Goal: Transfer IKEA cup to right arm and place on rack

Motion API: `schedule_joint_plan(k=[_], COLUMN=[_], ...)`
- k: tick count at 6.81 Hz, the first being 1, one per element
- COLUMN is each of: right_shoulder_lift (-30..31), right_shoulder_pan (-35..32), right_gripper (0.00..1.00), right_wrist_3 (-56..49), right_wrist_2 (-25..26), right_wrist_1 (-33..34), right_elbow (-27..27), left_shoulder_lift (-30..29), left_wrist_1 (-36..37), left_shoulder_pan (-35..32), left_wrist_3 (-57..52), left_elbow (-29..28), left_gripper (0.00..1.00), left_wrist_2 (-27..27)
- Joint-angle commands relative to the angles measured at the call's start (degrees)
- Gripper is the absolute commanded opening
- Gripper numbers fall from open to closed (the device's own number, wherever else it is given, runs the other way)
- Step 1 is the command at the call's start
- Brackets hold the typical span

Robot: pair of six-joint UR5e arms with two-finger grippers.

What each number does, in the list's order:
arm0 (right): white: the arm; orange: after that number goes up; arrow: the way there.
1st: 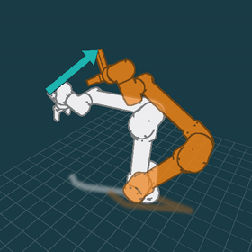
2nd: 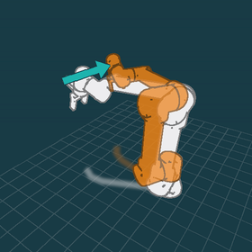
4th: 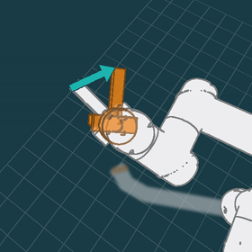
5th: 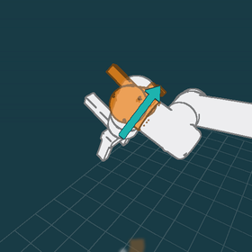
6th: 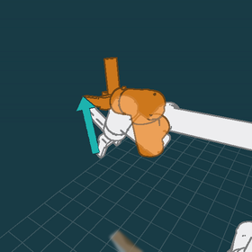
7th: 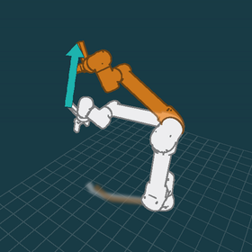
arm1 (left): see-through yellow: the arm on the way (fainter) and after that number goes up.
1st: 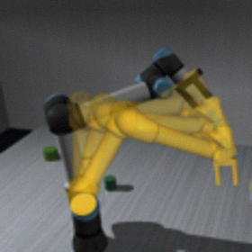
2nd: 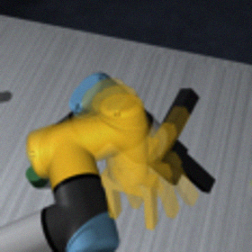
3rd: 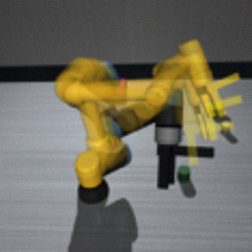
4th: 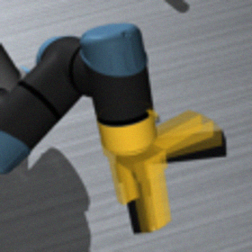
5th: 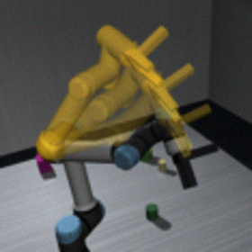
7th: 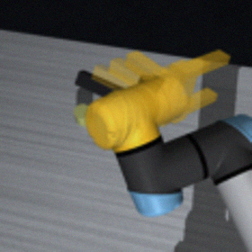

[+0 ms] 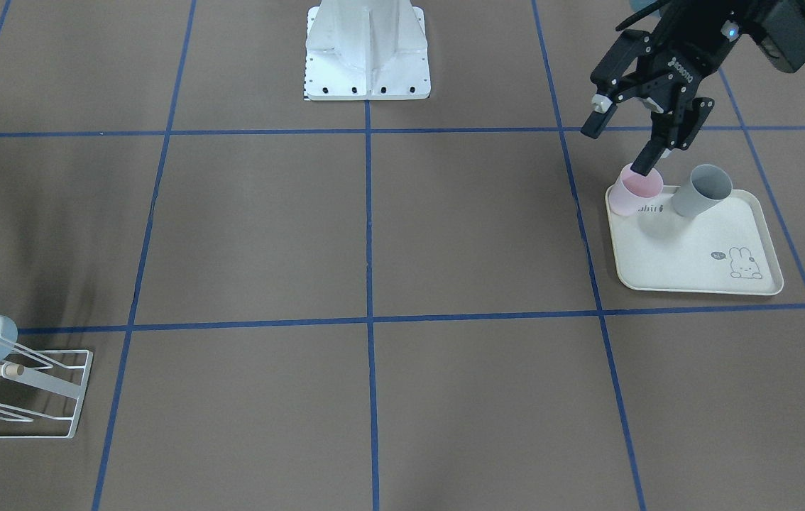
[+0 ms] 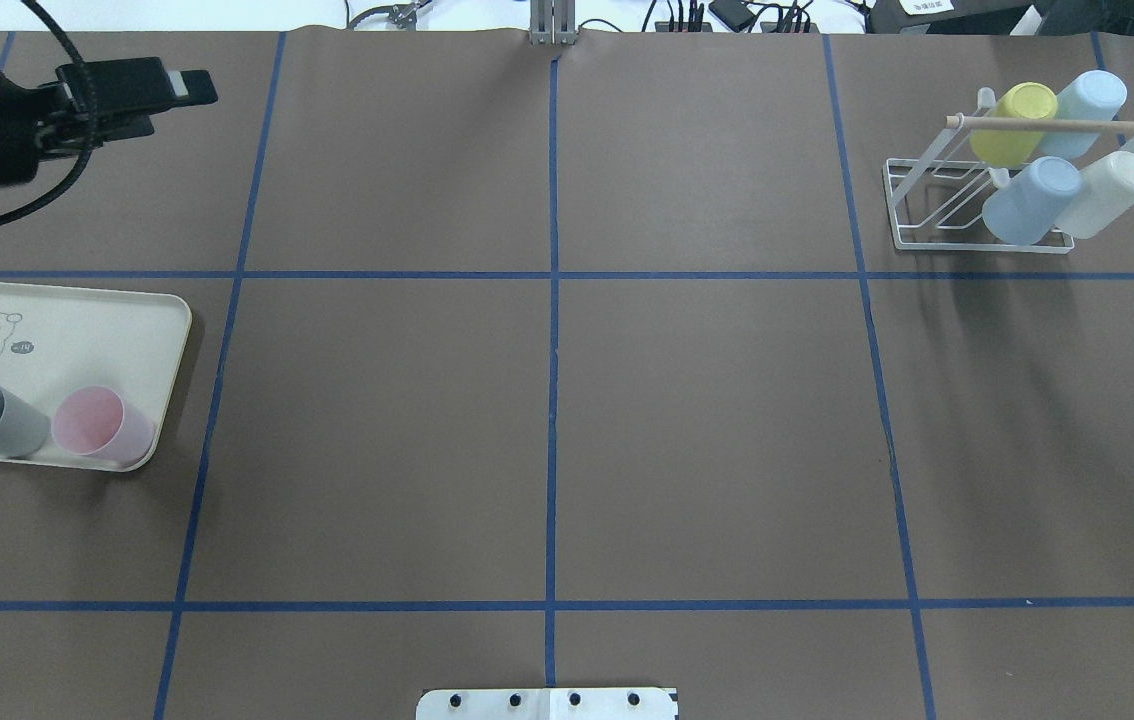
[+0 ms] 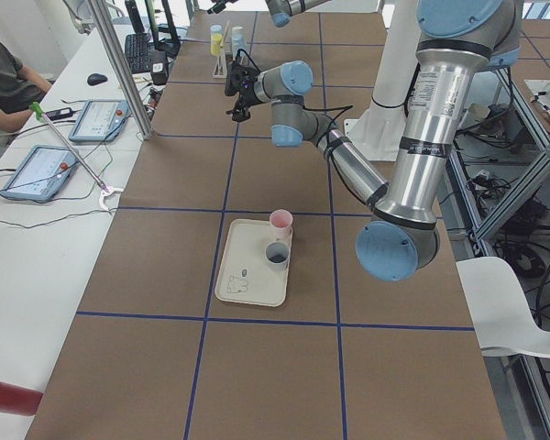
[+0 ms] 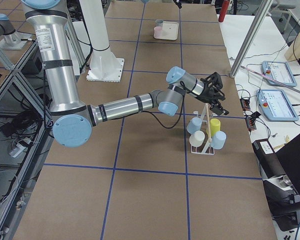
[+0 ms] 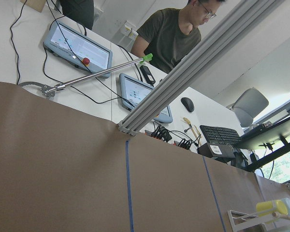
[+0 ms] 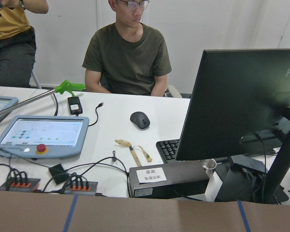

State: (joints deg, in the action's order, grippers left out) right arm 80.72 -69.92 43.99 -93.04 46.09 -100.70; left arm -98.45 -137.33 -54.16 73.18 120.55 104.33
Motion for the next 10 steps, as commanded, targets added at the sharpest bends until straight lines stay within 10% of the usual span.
schedule_joint_plan(k=[1,5,8,10], right_shoulder_lift=[0.9,-3.0,-3.6,-4.1], right_shoulder_pan=[-0.9,2.0,8.6,9.9], right_gripper=[1.00,1.00,1.00,1.00], right_wrist_3=[-0.2,17.4,32.3,38.8], right_wrist_2=[-10.4,-27.1,-26.4,-25.6], right_wrist_1=[17.7,15.2,1.4,-4.3], right_elbow=[-15.4,-15.6,-12.0,-10.0], left_shoulder_lift=[9.3,30.9,30.5,26.0], left_wrist_1=[0.0,2.0,24.2,26.3], left_shoulder_pan=[-7.3,-11.9,-11.8,-11.1], left_wrist_3=[-16.8,-40.4,-58.5,-62.1], left_elbow=[0.7,0.0,2.0,-4.9], left_gripper=[1.00,1.00,1.00,1.00], left_wrist_2=[9.2,22.5,22.5,22.3])
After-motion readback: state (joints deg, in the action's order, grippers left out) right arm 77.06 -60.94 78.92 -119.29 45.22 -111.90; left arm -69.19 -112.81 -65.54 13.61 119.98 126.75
